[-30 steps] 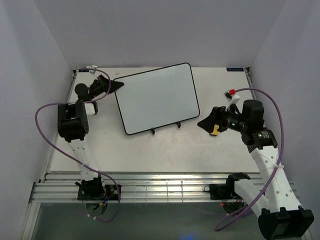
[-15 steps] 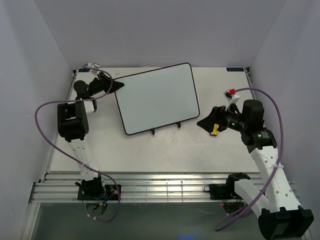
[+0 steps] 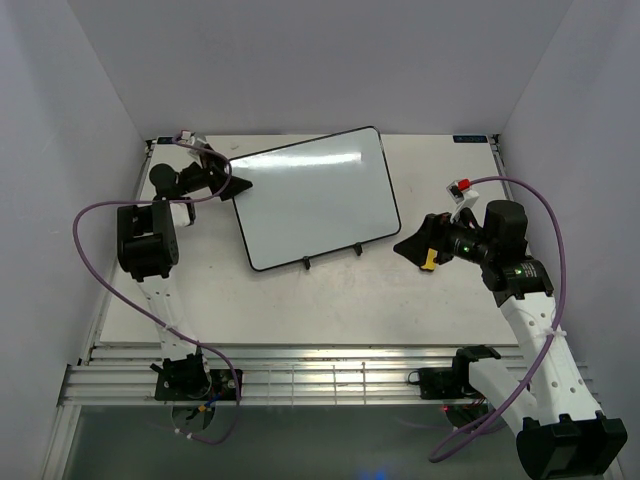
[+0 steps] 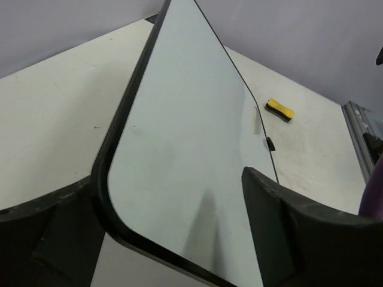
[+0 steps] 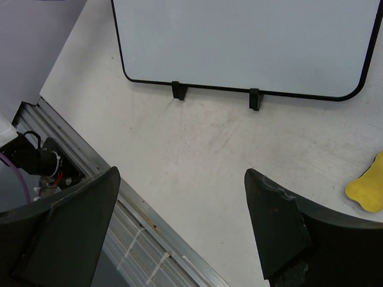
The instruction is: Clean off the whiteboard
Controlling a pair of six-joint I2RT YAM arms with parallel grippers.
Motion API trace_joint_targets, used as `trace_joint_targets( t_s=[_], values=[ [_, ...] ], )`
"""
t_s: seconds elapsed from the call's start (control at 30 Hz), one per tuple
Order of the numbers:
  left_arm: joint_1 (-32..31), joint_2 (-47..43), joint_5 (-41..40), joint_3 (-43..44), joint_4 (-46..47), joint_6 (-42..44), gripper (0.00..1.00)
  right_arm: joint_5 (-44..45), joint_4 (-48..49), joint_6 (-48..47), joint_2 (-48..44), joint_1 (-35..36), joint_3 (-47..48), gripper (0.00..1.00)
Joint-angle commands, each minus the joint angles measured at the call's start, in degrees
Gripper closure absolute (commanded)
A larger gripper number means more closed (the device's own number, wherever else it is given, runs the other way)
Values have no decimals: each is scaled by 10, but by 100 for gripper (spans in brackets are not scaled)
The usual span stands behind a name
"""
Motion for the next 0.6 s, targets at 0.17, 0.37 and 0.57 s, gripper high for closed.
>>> trace_joint_targets(
  t_s=[0.17, 0.37, 0.57],
  values=[
    [-1, -10, 30, 8, 164, 10, 2, -3, 14, 2, -10, -1, 3, 10],
    [1, -15, 22, 4, 161, 12, 2, -2, 15, 2, -10, -1, 0, 10],
    [21, -42, -36, -54, 151, 35, 2, -3, 13, 1, -11, -1, -1, 10]
  ],
)
